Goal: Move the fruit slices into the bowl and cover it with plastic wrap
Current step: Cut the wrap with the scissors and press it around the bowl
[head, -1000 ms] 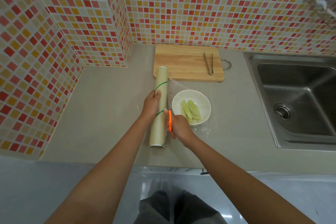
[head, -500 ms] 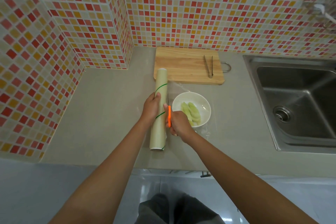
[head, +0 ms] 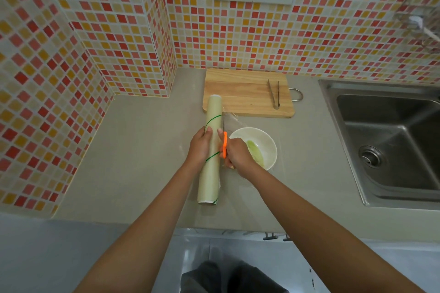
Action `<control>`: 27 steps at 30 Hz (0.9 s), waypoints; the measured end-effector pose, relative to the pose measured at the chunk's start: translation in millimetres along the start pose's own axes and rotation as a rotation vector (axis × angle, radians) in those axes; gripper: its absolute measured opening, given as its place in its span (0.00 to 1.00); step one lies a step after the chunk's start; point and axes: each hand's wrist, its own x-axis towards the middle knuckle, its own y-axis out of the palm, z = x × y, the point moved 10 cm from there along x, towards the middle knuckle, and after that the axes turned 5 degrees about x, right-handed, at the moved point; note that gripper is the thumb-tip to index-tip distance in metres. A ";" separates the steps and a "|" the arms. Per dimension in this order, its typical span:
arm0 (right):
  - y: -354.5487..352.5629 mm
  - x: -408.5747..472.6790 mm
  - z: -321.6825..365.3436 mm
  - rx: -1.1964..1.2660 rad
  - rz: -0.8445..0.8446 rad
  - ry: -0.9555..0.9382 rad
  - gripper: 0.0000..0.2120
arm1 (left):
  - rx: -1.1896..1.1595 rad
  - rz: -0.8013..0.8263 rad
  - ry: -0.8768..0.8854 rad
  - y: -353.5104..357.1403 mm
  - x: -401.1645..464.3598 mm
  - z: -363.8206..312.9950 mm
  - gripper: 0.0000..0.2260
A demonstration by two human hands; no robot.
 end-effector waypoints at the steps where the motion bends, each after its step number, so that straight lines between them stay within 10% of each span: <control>1: -0.9 1.2 1.7 -0.003 -0.004 -0.005 0.26 | -0.004 -0.005 0.000 -0.5 0.0 -0.4 0.13; 27: -8.9 32.9 43.5 0.023 0.031 -0.102 0.23 | -0.059 0.039 0.003 4.9 -8.7 -6.5 0.14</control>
